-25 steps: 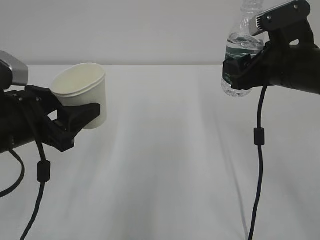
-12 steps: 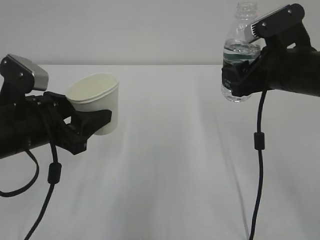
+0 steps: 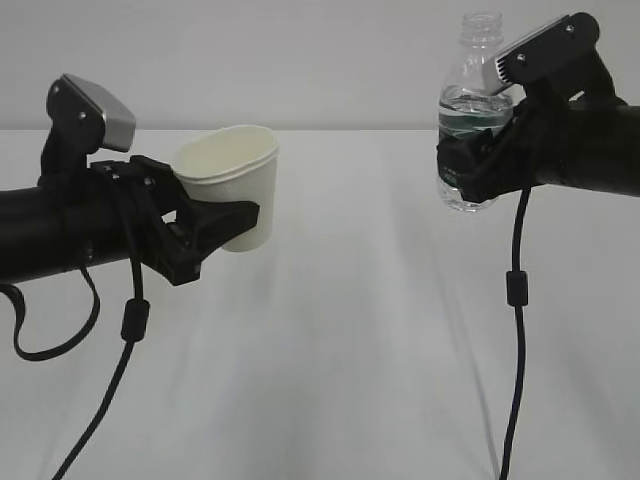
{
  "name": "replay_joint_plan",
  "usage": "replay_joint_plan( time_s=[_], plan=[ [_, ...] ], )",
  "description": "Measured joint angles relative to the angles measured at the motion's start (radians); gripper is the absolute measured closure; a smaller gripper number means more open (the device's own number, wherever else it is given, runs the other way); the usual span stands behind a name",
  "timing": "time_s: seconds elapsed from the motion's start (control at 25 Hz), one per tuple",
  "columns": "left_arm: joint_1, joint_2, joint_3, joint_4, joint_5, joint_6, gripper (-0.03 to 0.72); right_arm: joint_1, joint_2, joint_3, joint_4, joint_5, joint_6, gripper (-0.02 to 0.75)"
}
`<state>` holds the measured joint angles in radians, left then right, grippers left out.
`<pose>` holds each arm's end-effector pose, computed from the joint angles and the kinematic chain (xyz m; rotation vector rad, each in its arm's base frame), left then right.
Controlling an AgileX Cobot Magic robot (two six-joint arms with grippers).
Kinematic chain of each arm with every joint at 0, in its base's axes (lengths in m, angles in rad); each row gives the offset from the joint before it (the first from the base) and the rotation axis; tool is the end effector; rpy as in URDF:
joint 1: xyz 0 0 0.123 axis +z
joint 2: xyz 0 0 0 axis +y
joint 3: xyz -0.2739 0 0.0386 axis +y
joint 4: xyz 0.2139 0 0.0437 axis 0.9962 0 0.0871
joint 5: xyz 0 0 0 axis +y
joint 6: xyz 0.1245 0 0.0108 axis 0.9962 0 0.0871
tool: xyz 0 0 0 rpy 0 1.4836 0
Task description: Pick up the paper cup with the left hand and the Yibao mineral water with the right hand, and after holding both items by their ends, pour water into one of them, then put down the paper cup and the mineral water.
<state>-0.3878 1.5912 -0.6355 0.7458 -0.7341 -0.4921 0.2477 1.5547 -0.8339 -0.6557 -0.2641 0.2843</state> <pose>0.2657 -0.1698 0.2154 0.7739 1.7011 -0.6296 0.3211 0.1017 0.2385 -0.6872 1.8662 0.0903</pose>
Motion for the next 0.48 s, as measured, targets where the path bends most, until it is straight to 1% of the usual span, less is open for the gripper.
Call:
replay_joint_plan(
  time_s=[0.28,0.48],
  plan=[
    [0.000,0.031,-0.017,0.068,-0.007,-0.045,0.260,0.018,0.000,0.000,-0.064,-0.002,0.015,0.282],
    [0.000,0.033,-0.017,0.082,-0.012,-0.052,0.260,0.021,-0.004,0.000,-0.101,-0.004,0.018,0.282]
  ],
)
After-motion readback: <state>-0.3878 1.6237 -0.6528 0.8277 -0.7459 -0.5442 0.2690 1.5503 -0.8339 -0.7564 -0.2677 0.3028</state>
